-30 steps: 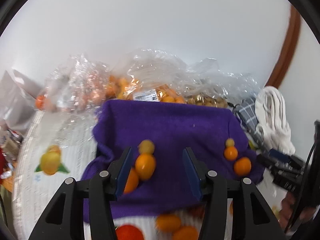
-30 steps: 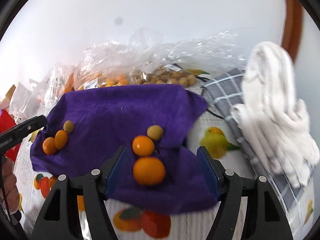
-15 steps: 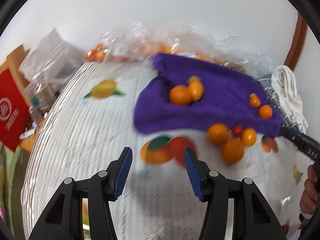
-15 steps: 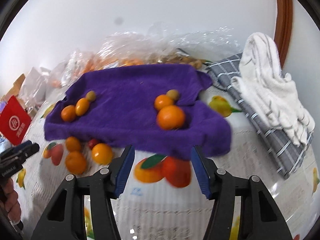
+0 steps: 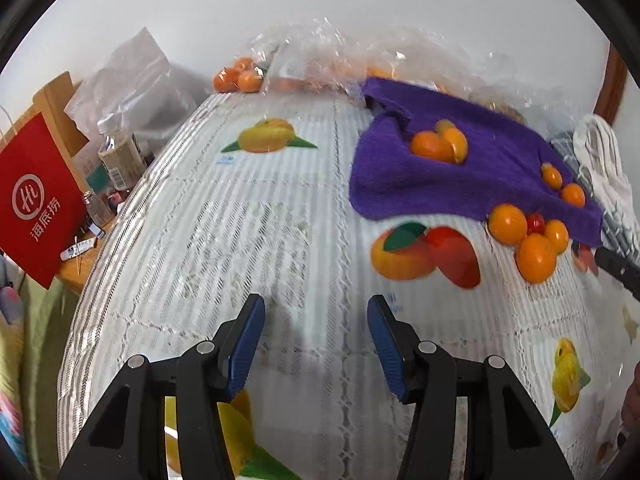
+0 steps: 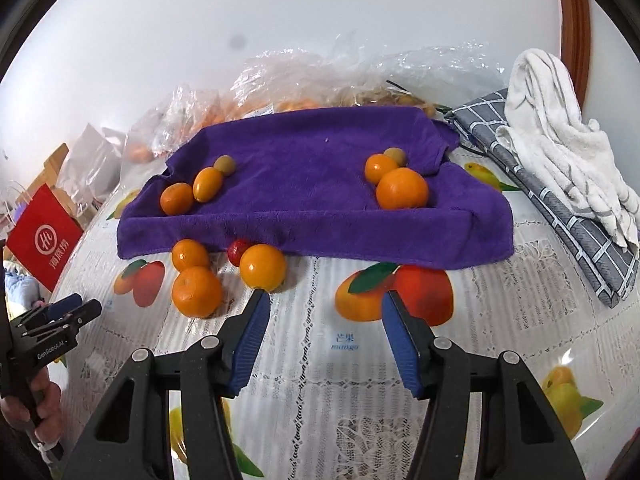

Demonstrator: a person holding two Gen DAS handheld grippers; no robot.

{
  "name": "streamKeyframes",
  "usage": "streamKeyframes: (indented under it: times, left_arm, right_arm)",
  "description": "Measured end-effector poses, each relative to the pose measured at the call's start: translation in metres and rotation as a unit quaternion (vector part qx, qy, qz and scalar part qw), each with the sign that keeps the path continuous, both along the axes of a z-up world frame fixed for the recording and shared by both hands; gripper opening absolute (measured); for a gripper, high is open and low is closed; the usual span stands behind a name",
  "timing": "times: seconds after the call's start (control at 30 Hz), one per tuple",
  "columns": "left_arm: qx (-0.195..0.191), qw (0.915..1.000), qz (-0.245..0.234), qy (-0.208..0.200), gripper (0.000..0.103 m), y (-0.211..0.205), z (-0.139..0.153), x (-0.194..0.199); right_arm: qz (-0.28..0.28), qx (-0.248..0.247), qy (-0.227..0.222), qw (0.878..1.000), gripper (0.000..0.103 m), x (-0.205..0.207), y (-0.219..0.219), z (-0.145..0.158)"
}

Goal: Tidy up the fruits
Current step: 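Lift both tools off the towel and move toward the loose oranges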

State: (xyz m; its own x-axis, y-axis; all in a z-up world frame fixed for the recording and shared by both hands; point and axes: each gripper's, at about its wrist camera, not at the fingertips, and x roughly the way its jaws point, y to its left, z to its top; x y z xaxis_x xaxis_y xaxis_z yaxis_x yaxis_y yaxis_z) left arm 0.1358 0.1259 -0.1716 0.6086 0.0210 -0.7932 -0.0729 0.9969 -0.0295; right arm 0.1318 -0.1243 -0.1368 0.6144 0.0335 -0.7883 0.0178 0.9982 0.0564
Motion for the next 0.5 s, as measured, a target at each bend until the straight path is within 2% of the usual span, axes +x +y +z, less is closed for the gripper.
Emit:
streamKeyframes:
  times: [0.23,0.5]
  left_arm:
    - [0.003,0.9999,-0.012,-0.010,0.051,0.000,-0.004,0.002]
    - [-0.020,0.9995,-0.022,-0.011,0.061,0.002,-0.005,0.002]
  right_arm:
    - [0.004,-0.002,-0.002,1.000,0.058,0.005,0.009,-0.001]
    - [0.013,-0.007,-0.002,1.000,0.061,0.014,0.018,-0.001]
